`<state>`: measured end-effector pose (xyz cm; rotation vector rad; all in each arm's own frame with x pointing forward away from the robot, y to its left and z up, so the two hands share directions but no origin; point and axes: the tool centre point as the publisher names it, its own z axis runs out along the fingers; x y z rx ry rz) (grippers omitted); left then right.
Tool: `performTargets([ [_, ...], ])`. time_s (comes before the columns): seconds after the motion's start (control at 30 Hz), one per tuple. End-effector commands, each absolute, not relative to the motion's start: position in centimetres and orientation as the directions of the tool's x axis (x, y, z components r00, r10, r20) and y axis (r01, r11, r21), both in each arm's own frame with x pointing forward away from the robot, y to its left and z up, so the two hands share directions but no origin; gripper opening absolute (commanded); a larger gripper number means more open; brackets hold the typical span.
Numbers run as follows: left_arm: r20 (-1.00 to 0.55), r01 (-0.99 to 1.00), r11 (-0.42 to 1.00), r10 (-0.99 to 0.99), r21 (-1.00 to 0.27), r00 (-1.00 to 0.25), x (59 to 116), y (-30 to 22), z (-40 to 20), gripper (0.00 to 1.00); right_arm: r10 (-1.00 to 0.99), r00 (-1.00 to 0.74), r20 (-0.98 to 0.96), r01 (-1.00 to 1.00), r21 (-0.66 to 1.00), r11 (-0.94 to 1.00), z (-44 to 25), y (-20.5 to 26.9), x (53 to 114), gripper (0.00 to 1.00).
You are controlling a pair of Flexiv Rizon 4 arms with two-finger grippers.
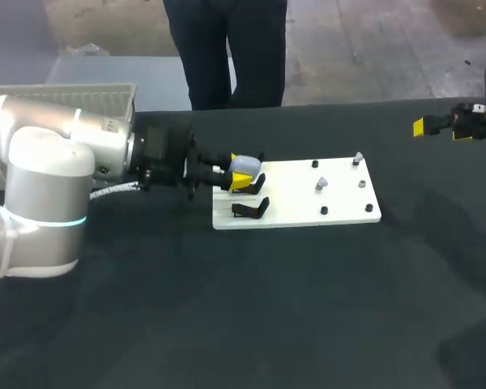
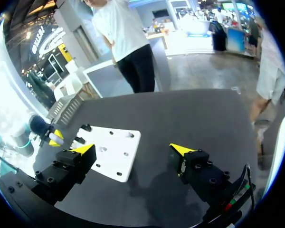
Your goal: Pick up each earbud case from the left stands, insert the matching earbuds, close the lid, and place the case in the box.
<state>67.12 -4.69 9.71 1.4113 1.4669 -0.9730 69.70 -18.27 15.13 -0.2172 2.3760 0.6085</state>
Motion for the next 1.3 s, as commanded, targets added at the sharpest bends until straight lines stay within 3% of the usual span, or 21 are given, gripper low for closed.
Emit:
performTargets([
  [0.03, -0.947, 0.995, 0.090, 0.319, 0.048, 0.017, 67.3, -5.6, 10.8, 0.00, -0.004, -0.770, -0.638, -0.323, 0.385, 0.864, 14.7, -17.2, 69.5, 1.00],
  [0.7, -0.923, 0.992, 0.088, 0.380, 0.096, 0.056, 70.5, -12.5, 13.2, 0.00, -0.165, -0.761, -0.628, -0.492, 0.392, 0.778, 14.6, -5.8, 66.4, 1.00],
  [1.3, -0.936, 0.995, 0.040, 0.346, 0.087, 0.068, 69.1, -14.4, 13.7, 0.00, -0.232, -0.758, -0.610, -0.544, 0.394, 0.741, 14.2, -2.7, 67.6, 1.00],
])
